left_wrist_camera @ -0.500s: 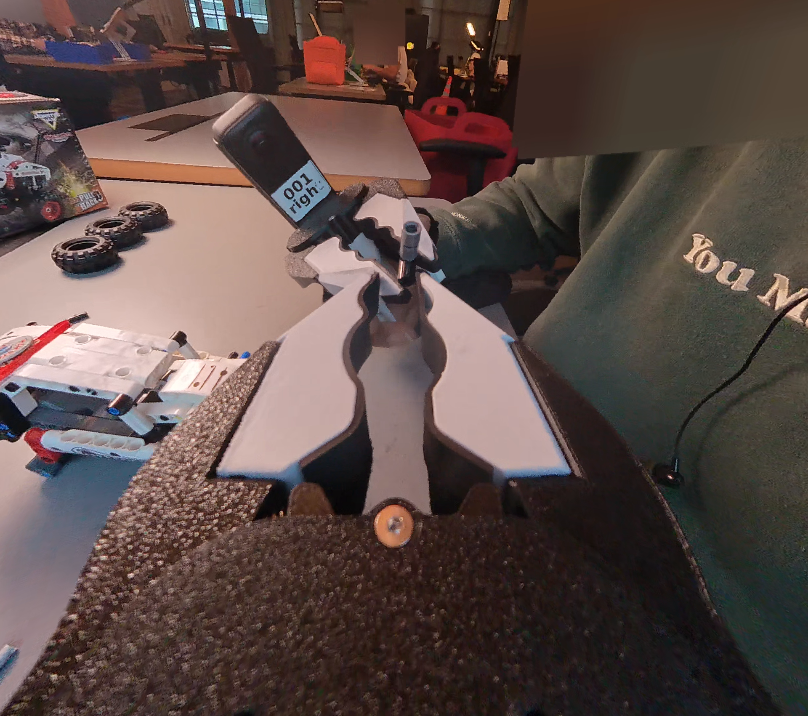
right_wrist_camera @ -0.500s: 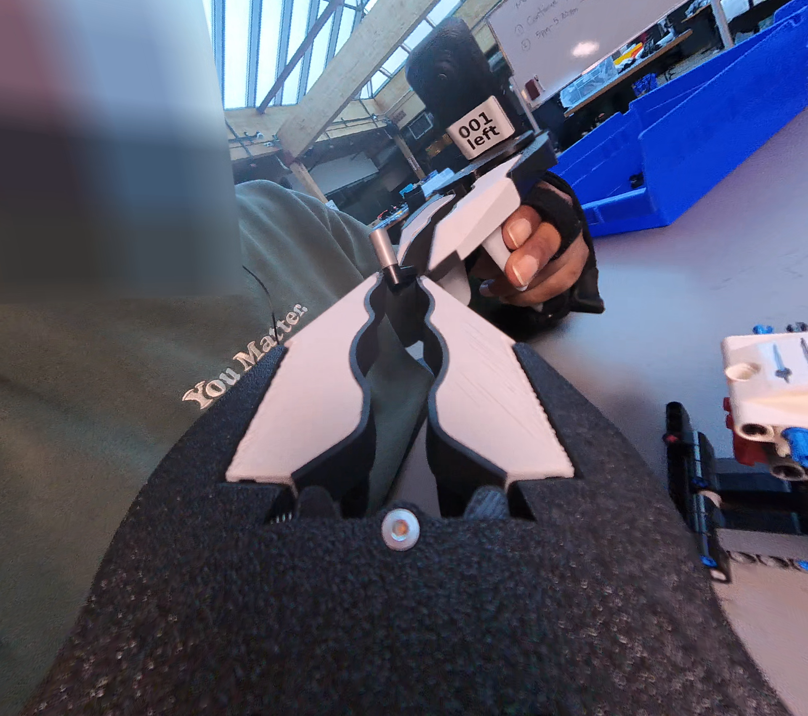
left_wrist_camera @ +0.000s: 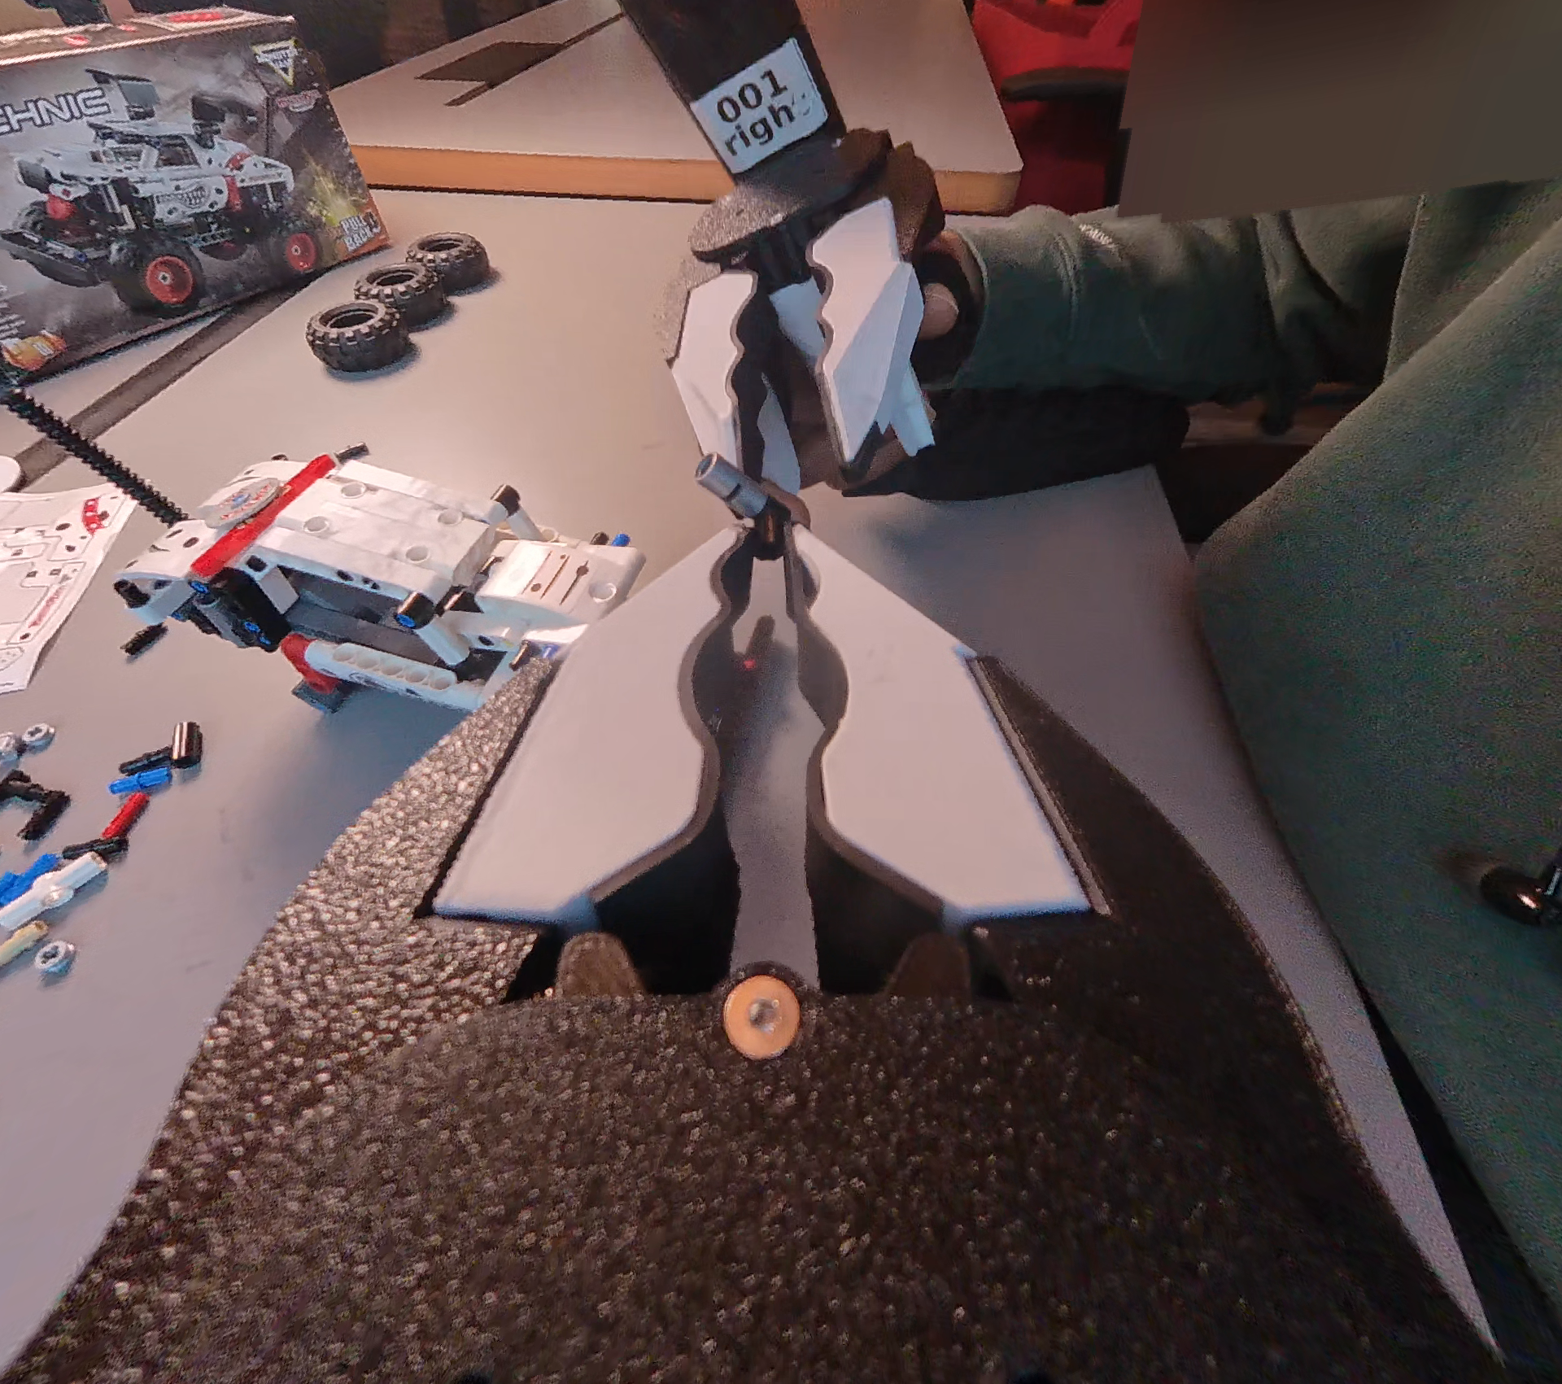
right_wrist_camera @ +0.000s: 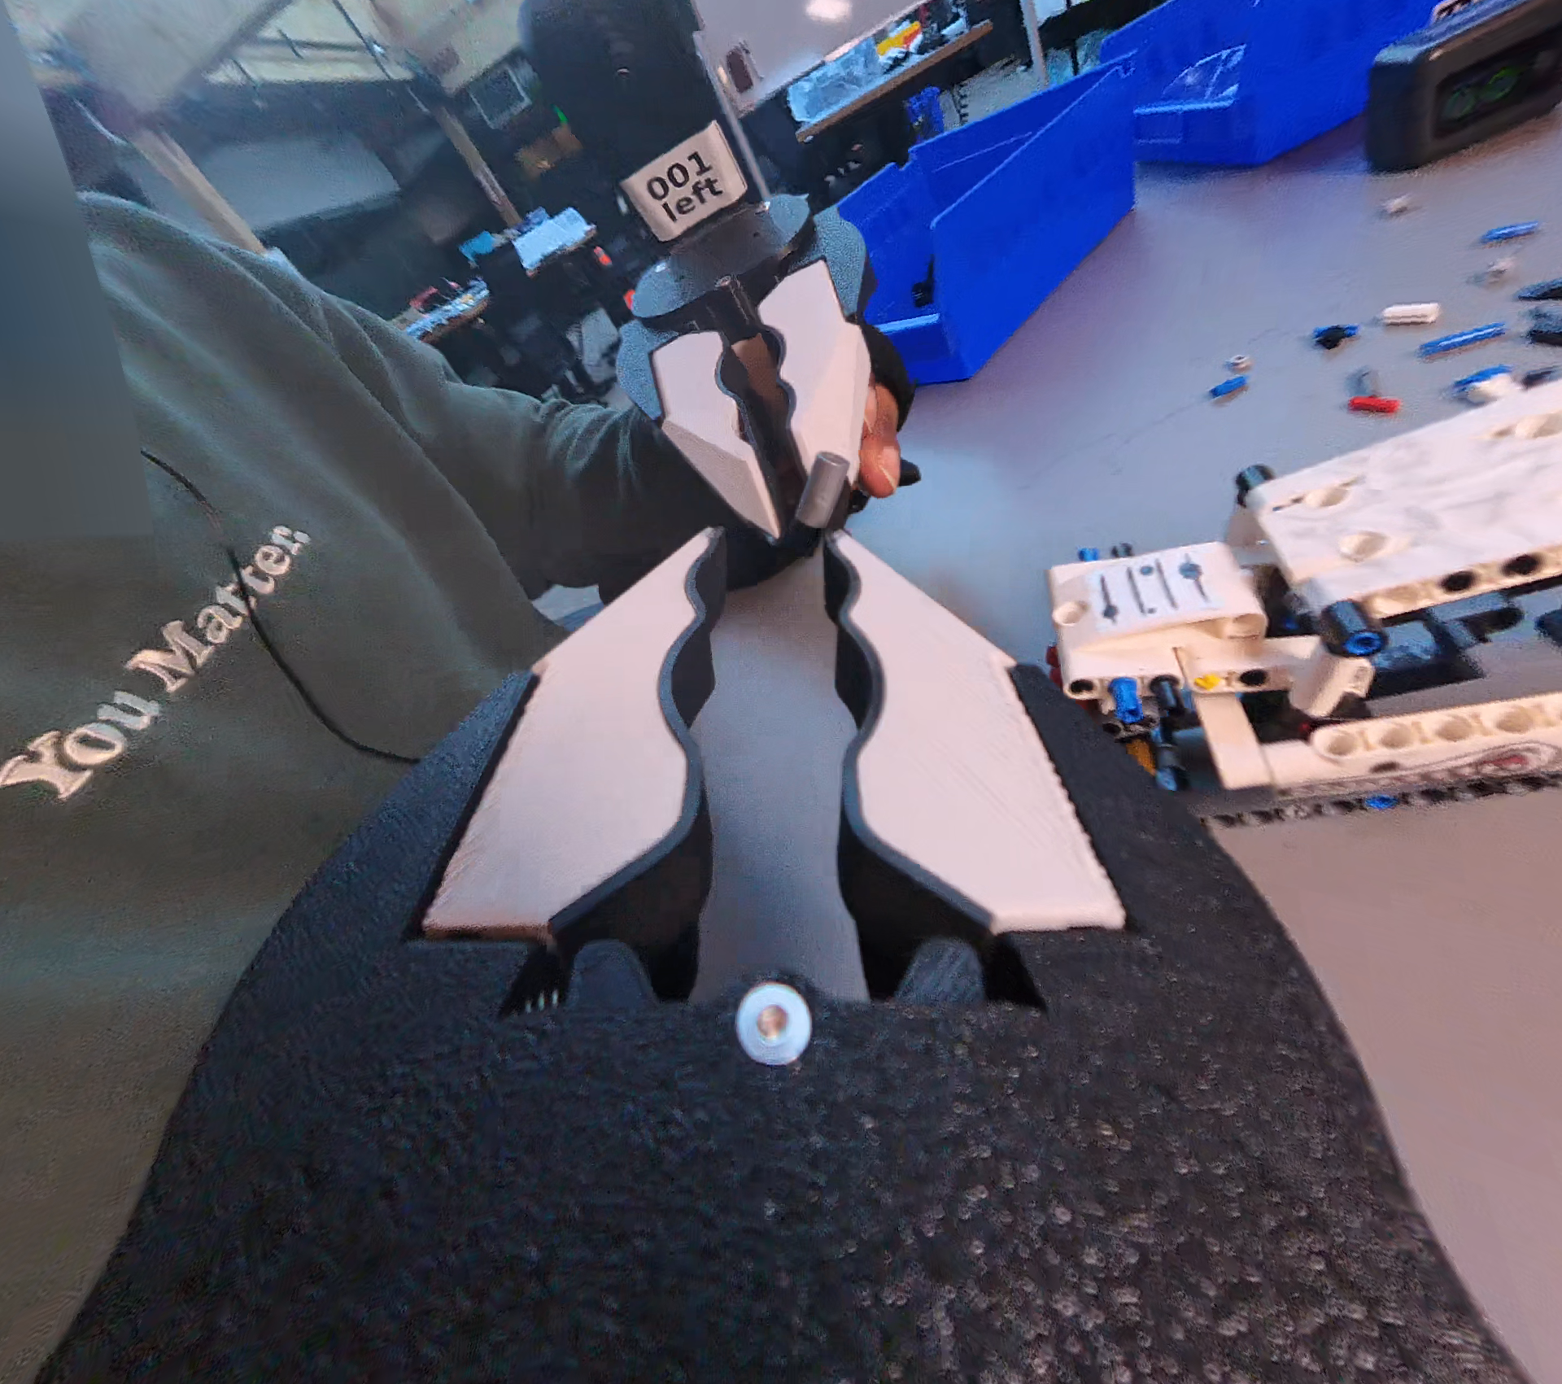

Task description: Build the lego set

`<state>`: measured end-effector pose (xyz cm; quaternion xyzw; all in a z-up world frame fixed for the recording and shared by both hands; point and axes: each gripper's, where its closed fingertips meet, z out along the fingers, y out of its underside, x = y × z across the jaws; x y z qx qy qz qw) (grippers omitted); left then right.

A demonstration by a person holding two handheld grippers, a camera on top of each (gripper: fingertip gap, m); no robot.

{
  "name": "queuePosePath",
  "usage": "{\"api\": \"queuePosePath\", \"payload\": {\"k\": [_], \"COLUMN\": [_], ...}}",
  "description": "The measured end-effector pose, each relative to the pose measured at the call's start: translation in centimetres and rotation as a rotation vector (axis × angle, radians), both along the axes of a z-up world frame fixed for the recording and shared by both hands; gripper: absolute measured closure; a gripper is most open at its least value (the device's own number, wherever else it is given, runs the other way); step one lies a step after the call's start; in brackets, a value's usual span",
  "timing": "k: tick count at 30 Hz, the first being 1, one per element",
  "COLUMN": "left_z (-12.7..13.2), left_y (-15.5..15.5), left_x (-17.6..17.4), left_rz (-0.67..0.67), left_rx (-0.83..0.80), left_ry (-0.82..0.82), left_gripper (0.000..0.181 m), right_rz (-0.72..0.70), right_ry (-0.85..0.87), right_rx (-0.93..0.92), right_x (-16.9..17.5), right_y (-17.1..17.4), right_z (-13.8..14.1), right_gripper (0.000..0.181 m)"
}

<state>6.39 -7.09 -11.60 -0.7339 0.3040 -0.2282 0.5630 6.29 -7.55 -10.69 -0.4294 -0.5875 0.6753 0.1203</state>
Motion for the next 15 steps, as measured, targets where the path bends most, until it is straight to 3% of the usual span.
{"api": "queuePosePath", "payload": {"k": [15], "left_z": [-2.0], "left_y": [0.1], "left_x": [1.5], "left_rz": [-0.018], "left_rx": [0.048], "left_ry": [0.194], "left_gripper": [0.175], "right_rz": [-0.006], "right_ry": [-0.054], "right_rx": [0.147], "right_x": [0.4], "right_y": [0.2], "right_z": [-2.4], "right_gripper": [0.171]}}
